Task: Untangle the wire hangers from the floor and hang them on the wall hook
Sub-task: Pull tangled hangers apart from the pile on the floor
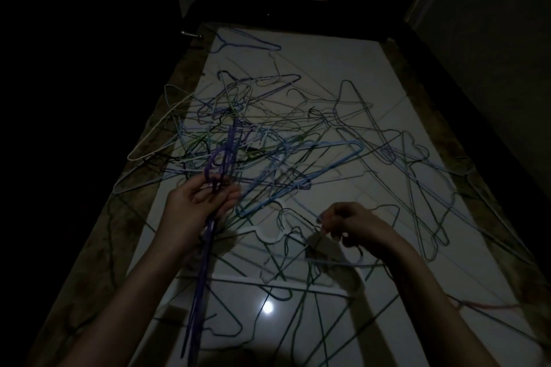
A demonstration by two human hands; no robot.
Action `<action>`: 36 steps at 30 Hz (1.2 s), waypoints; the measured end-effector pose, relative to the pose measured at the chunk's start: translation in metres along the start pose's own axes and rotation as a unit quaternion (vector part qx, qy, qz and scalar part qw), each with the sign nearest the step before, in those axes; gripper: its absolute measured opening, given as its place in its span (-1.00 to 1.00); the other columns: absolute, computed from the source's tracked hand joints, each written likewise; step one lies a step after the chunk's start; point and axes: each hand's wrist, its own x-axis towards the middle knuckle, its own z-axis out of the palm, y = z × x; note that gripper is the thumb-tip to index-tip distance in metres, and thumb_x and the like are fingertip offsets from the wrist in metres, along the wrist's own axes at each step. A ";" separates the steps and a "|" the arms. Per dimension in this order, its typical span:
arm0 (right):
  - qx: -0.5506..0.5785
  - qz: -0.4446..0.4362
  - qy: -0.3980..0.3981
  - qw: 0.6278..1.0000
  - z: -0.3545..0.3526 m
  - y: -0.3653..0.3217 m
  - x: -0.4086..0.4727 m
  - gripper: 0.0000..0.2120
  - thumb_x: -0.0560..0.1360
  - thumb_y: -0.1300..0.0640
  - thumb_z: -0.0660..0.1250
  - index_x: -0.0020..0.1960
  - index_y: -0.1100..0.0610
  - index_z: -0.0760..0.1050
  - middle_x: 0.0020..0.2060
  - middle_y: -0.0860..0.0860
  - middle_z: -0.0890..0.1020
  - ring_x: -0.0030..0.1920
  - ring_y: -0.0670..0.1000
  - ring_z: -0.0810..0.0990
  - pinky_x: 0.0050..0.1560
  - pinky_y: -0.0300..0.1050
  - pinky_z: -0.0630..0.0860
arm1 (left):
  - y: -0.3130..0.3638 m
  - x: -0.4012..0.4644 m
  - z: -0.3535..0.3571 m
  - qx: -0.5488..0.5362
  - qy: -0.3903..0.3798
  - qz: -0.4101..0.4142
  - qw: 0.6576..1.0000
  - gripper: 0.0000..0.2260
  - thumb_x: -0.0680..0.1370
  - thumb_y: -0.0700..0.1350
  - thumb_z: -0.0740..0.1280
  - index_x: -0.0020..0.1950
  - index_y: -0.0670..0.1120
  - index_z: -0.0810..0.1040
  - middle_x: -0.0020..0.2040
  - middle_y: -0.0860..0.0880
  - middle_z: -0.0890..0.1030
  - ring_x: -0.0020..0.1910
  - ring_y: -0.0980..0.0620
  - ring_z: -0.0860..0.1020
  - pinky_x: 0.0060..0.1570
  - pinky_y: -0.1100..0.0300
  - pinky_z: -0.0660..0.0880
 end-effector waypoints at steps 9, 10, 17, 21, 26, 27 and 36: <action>-0.188 0.060 -0.195 0.961 0.026 0.040 -0.005 -0.84 0.48 0.30 0.28 -0.20 0.07 0.50 -0.38 -0.11 0.57 -0.42 -0.20 0.50 -0.36 -0.29 0.42 | -0.002 -0.005 -0.005 0.010 0.004 -0.025 1.000 -0.85 0.52 -0.41 0.24 -0.04 -0.20 0.53 -0.20 -0.11 0.67 -0.21 0.03 0.68 -0.25 0.34 0.56; -0.208 0.042 -0.174 0.962 0.029 0.041 0.001 -0.92 0.48 0.25 0.32 -0.14 0.10 0.52 -0.28 -0.06 0.62 -0.31 -0.15 0.55 -0.26 -0.24 0.48 | -0.002 -0.005 -0.004 0.011 0.007 -0.027 1.000 -0.85 0.52 -0.41 0.25 -0.05 -0.20 0.54 -0.20 -0.11 0.67 -0.22 0.04 0.68 -0.26 0.34 0.56; -0.154 -0.100 0.098 0.978 0.053 0.027 0.060 -0.76 0.53 0.18 0.29 0.18 0.19 0.49 0.16 0.08 0.57 0.09 -0.02 0.53 -0.02 -0.28 0.38 | -0.005 -0.004 -0.003 0.016 0.009 -0.042 0.999 -0.85 0.51 -0.41 0.26 -0.05 -0.20 0.54 -0.20 -0.11 0.67 -0.23 0.04 0.68 -0.25 0.34 0.56; -0.234 -0.137 0.100 0.957 0.057 0.022 0.087 -0.68 0.56 0.22 0.18 0.27 0.31 0.42 0.22 0.21 0.52 0.22 0.15 0.48 0.14 -0.15 0.37 | -0.008 -0.002 -0.006 0.024 0.013 -0.044 0.999 -0.86 0.51 -0.40 0.26 -0.08 -0.19 0.54 -0.28 -0.05 0.69 -0.23 0.04 0.68 -0.24 0.33 0.58; -0.353 -0.095 0.078 0.928 0.056 0.036 0.098 -0.69 0.57 0.05 0.16 0.27 0.10 0.44 0.17 0.11 0.54 0.20 0.14 0.47 0.11 -0.03 0.39 | -0.011 -0.002 -0.010 0.036 0.010 -0.045 0.998 -0.87 0.52 -0.38 0.26 -0.06 -0.20 0.54 -0.26 -0.06 0.70 -0.20 0.03 0.68 -0.22 0.32 0.58; -0.354 -0.101 0.063 0.928 0.054 0.036 0.096 -0.71 0.57 0.04 0.16 0.24 0.07 0.48 0.15 0.08 0.57 0.16 0.10 0.50 0.06 -0.07 0.40 | -0.011 -0.001 -0.010 0.039 0.011 -0.041 0.998 -0.88 0.52 -0.38 0.26 -0.05 -0.21 0.54 -0.25 -0.06 0.70 -0.20 0.03 0.68 -0.23 0.33 0.58; -0.360 -0.149 0.184 0.903 0.050 0.047 0.097 -0.79 0.52 0.10 0.24 0.09 0.16 0.51 0.02 0.11 0.54 0.07 0.11 0.45 -0.04 -0.10 0.38 | -0.017 0.006 -0.006 0.039 0.028 -0.060 0.997 -0.88 0.50 -0.39 0.28 -0.07 -0.22 0.56 -0.23 -0.07 0.68 -0.23 0.05 0.67 -0.24 0.32 0.58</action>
